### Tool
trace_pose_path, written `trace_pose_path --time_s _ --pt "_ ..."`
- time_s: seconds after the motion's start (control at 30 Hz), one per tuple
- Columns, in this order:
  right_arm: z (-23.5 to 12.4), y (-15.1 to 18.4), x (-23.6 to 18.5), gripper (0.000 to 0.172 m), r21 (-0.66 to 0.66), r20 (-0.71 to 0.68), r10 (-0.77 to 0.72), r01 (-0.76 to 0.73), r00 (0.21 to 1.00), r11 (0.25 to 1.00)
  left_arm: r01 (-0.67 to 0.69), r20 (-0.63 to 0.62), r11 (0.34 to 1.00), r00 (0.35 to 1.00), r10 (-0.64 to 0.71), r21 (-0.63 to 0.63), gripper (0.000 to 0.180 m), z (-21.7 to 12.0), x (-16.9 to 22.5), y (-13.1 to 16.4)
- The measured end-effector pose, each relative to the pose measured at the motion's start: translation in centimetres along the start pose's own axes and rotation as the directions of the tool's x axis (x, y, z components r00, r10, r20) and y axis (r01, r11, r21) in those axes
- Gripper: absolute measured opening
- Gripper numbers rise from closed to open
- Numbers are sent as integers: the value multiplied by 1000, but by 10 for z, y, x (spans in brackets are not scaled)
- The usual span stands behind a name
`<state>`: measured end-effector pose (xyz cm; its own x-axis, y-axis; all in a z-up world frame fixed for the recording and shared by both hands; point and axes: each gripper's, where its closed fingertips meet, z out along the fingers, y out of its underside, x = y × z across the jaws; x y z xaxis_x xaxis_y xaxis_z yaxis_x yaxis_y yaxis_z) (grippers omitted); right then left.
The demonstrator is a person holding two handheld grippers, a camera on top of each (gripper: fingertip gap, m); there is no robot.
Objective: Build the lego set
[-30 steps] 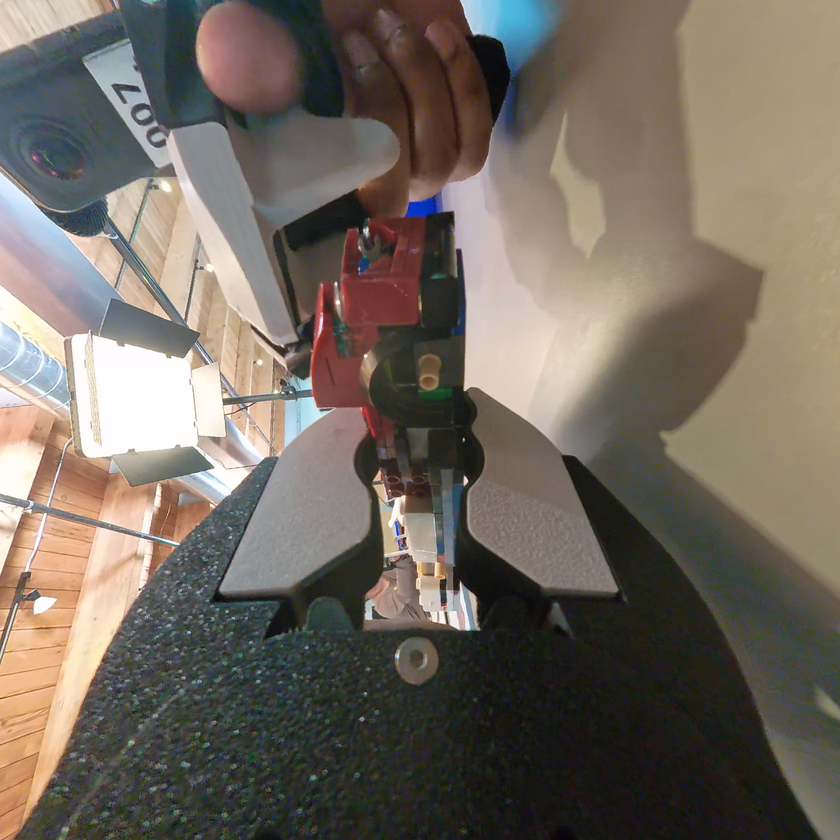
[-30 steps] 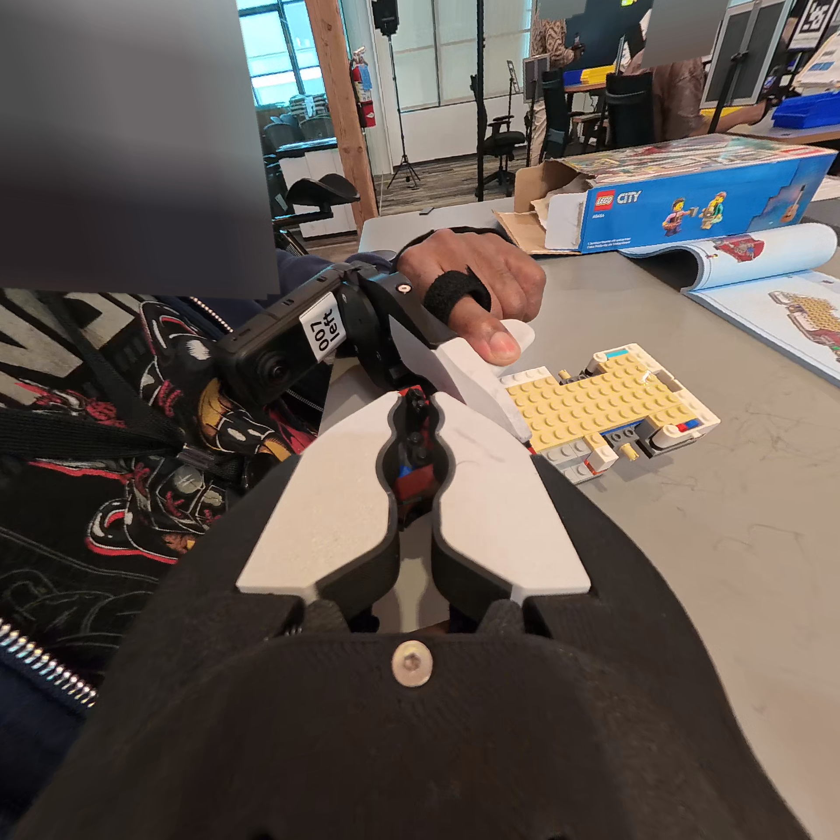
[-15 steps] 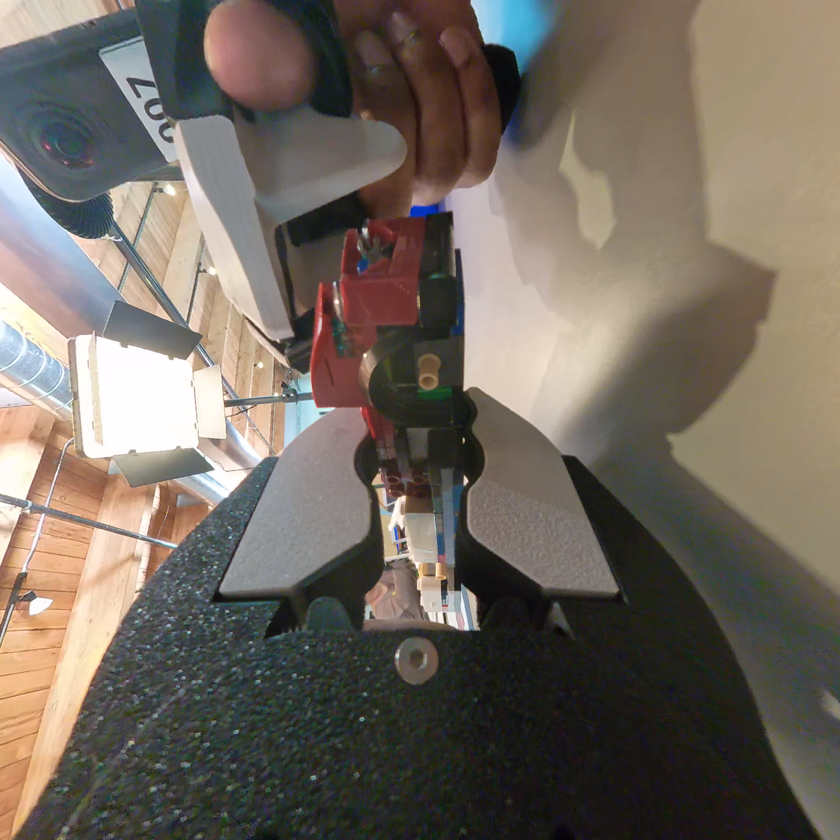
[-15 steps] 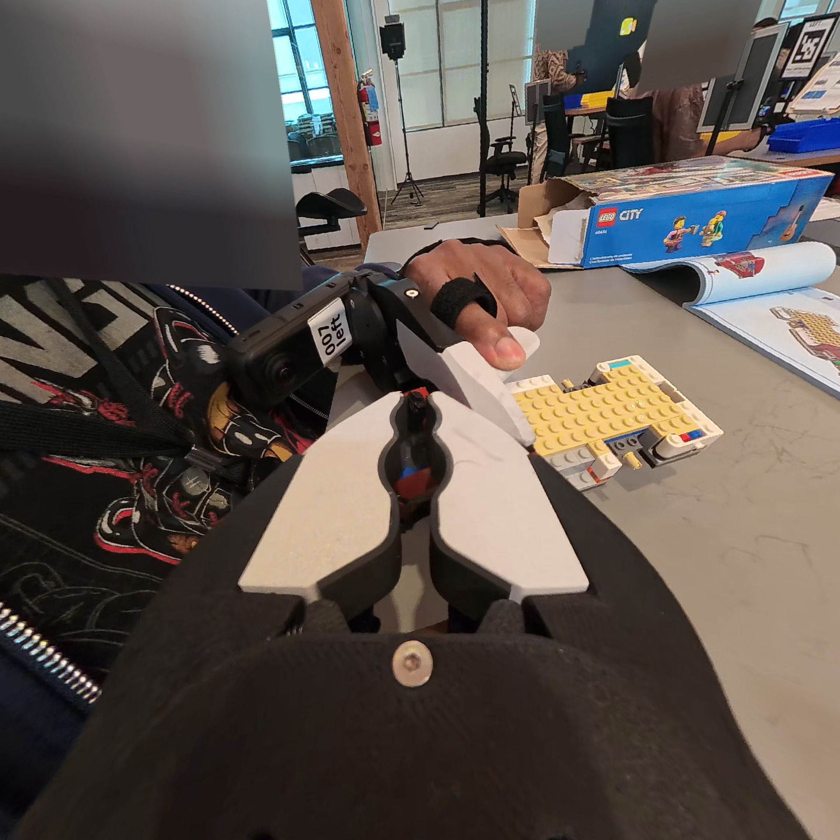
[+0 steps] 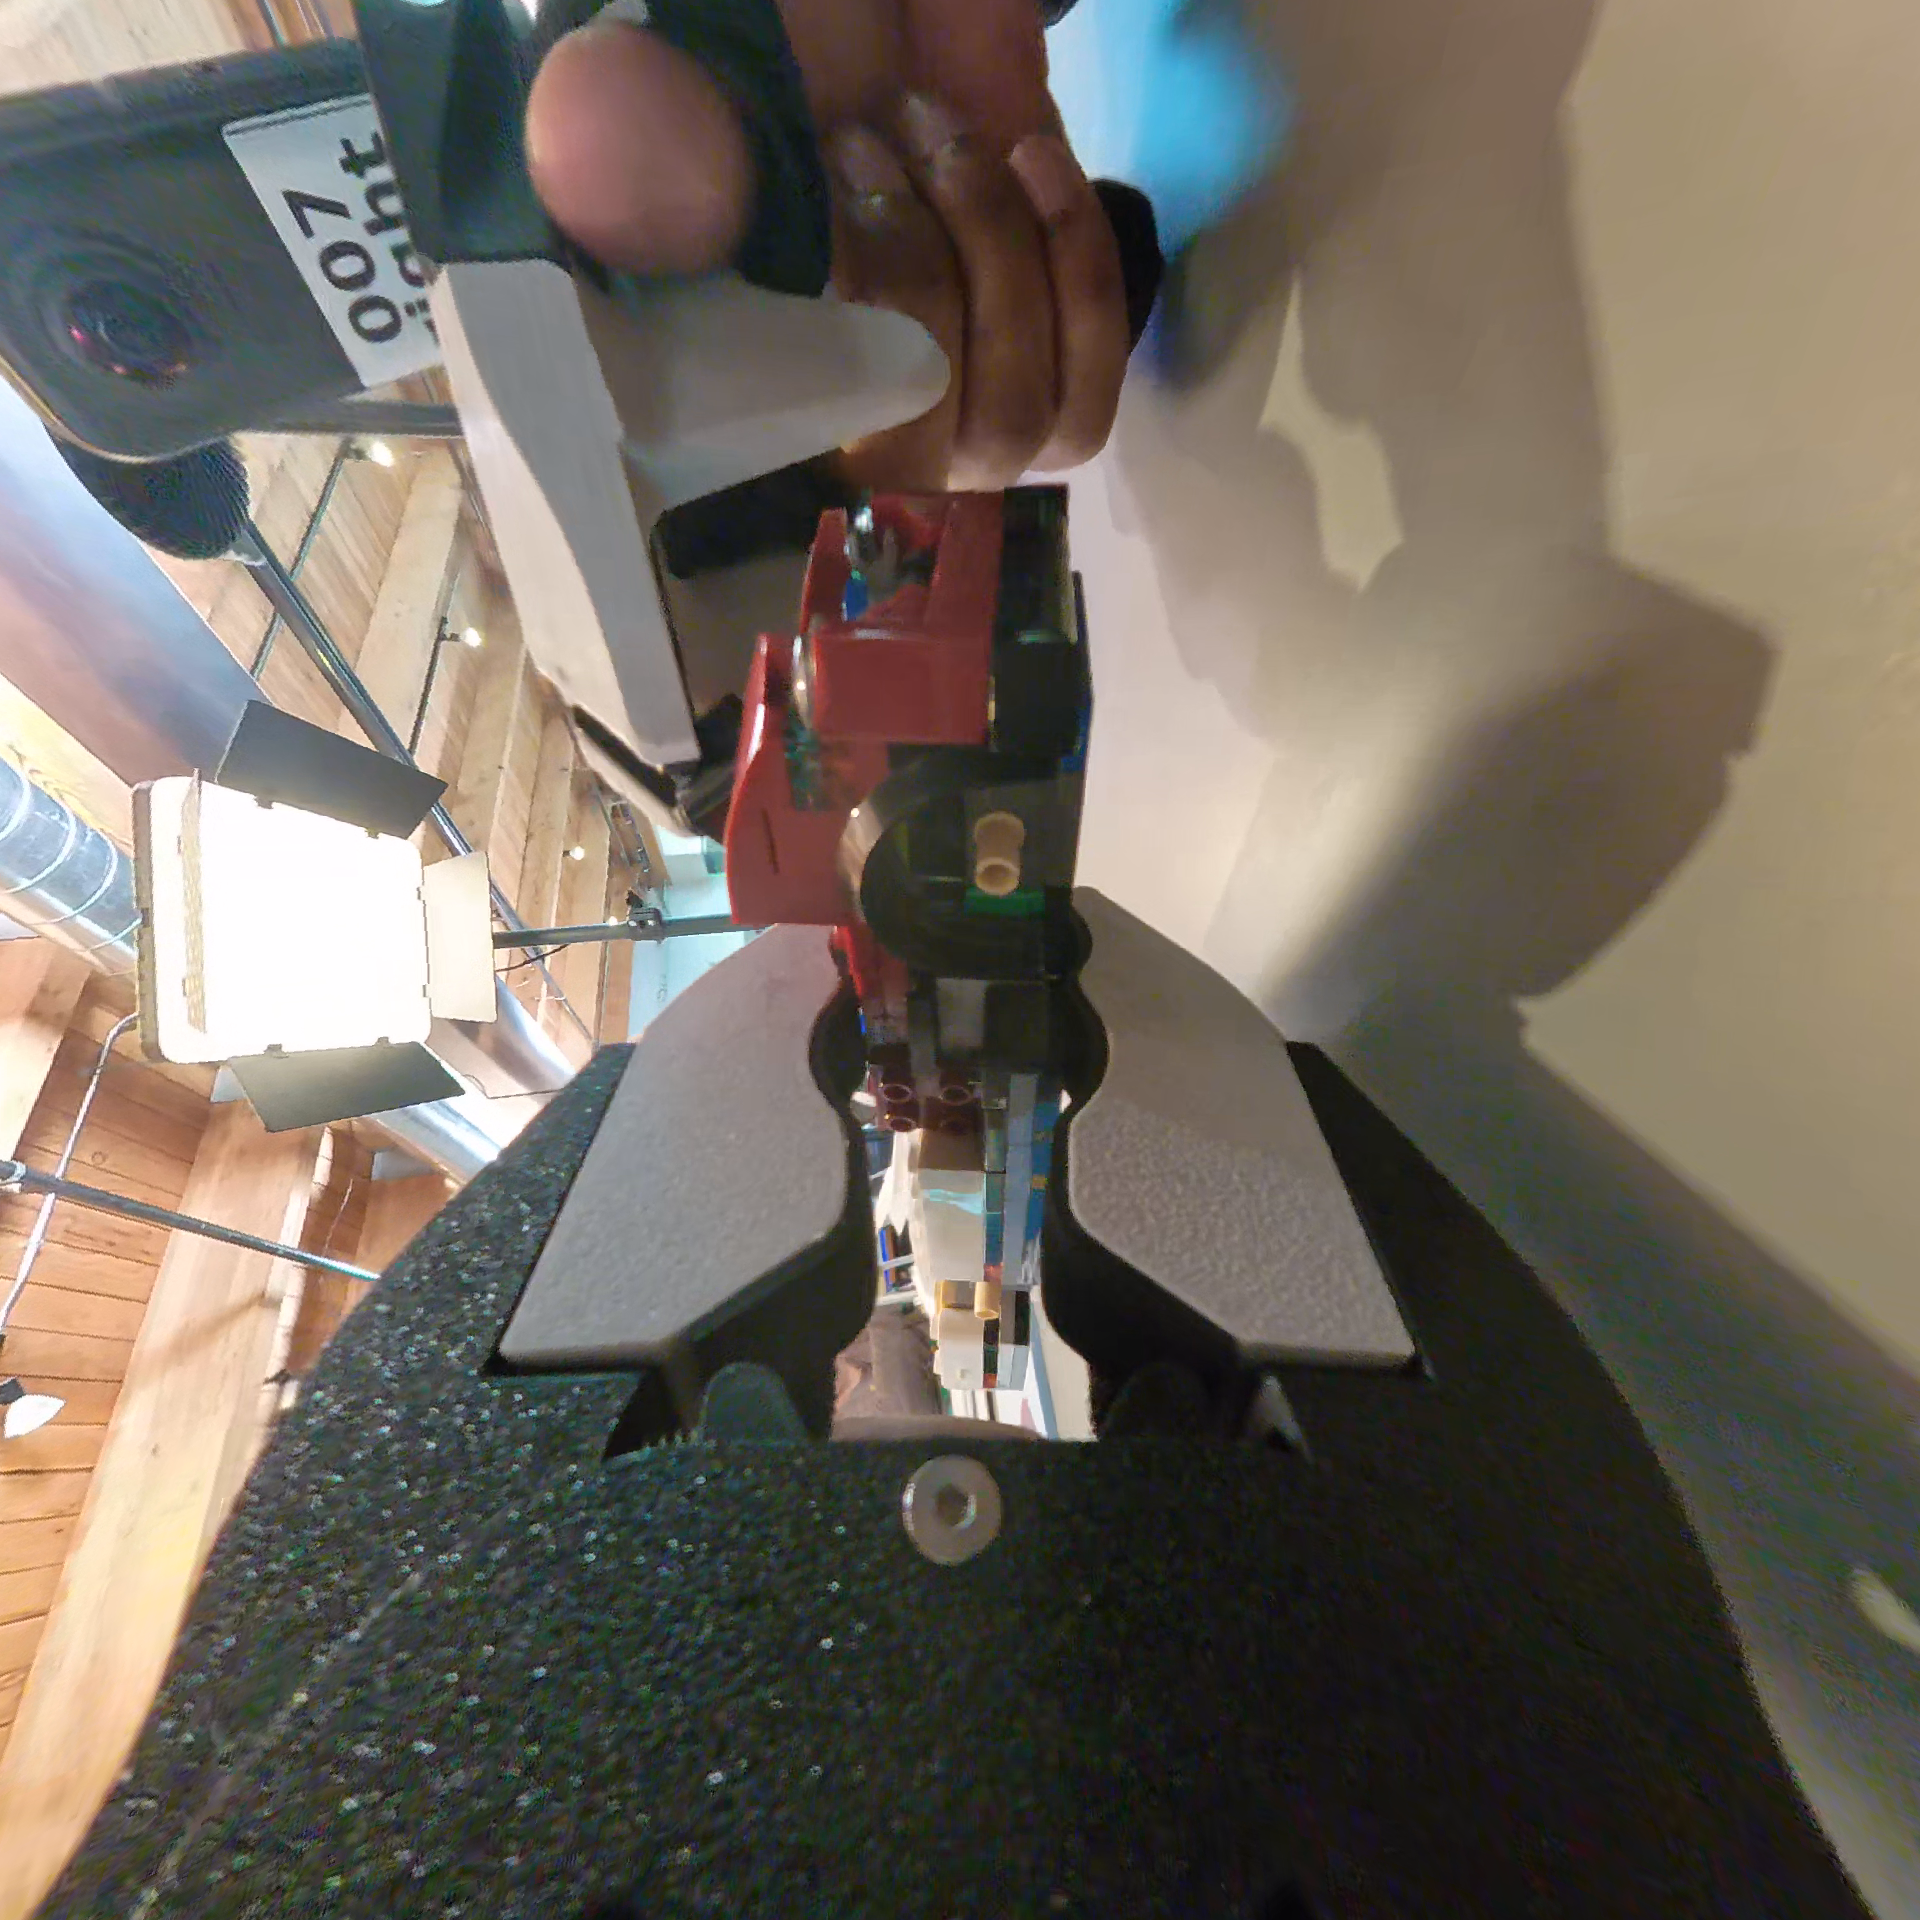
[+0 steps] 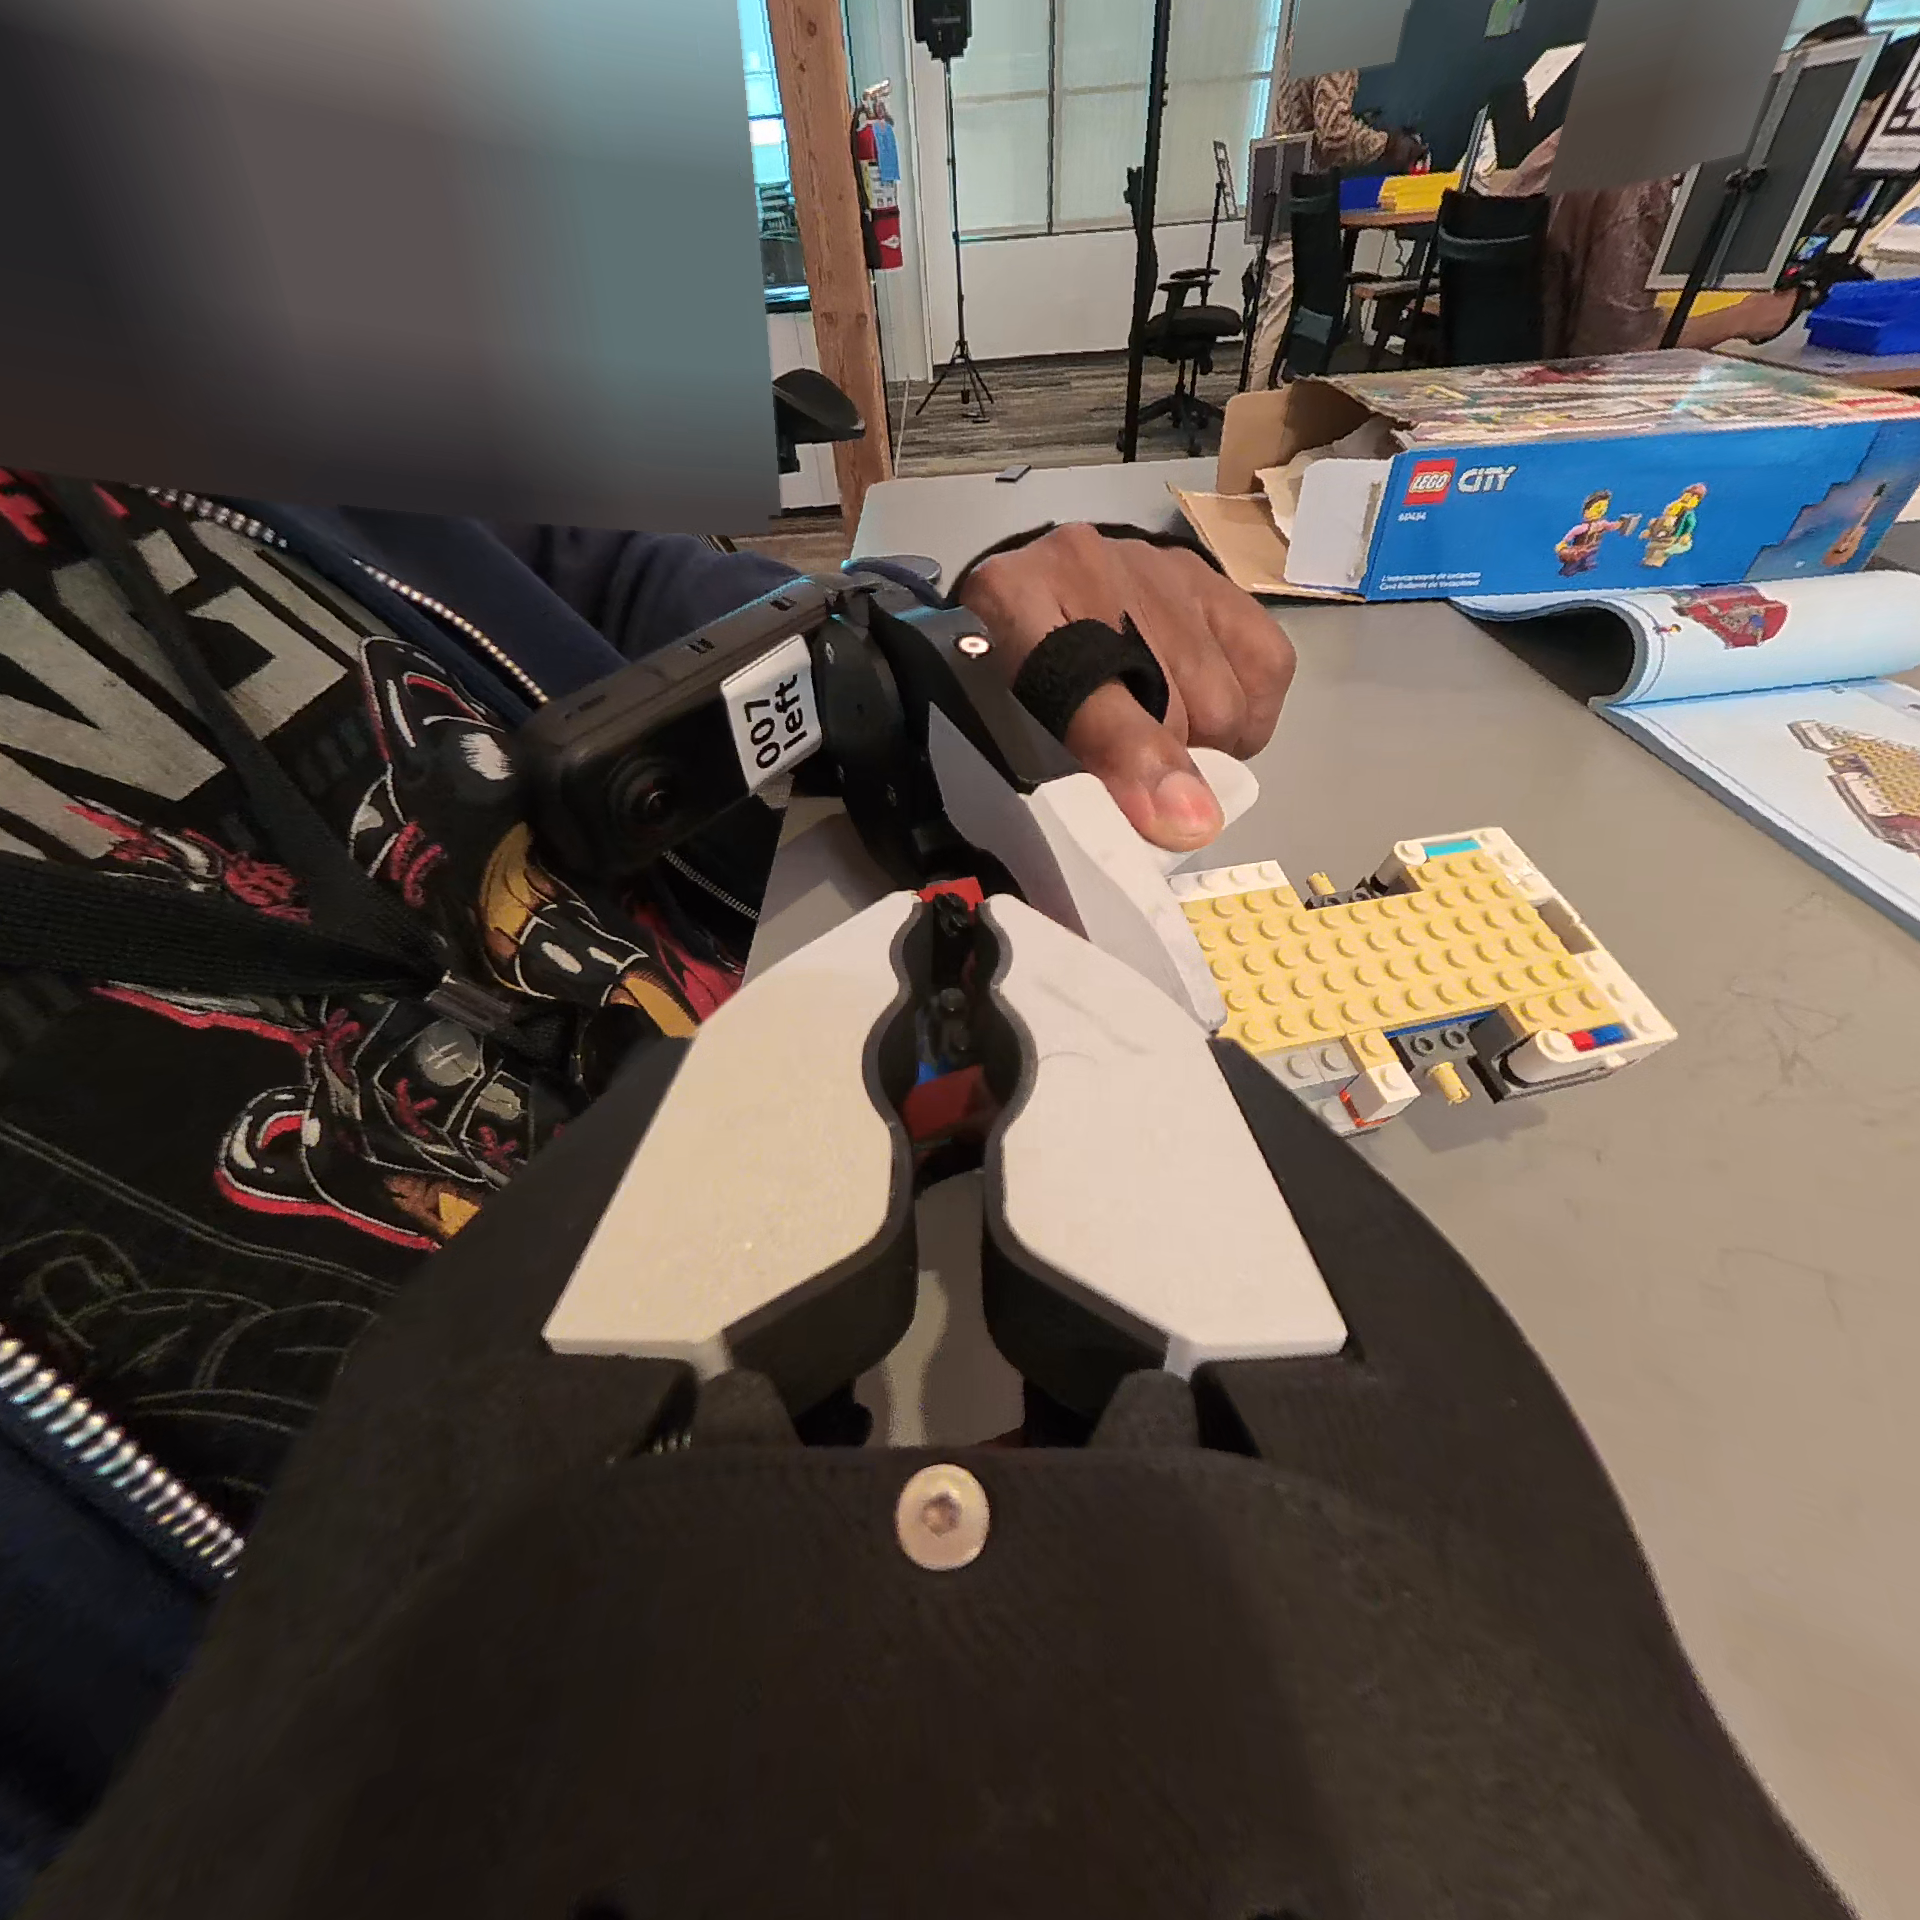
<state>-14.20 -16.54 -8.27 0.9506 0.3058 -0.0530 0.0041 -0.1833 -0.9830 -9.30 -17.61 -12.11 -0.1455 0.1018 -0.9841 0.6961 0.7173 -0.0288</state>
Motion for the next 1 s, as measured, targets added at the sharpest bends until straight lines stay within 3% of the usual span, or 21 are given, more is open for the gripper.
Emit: trace_pose_path --time_s 0.23,1.0 --pt "-2 -6 1 8 26 -30 -38 39 999 999 38 10 999 999 -38 11 33 0 -4 -1" --pt "-1 0 2 17 -36 -90 -180 177 980 984 -13 14 1000 1000 13 -23 33 -1 -3 2"
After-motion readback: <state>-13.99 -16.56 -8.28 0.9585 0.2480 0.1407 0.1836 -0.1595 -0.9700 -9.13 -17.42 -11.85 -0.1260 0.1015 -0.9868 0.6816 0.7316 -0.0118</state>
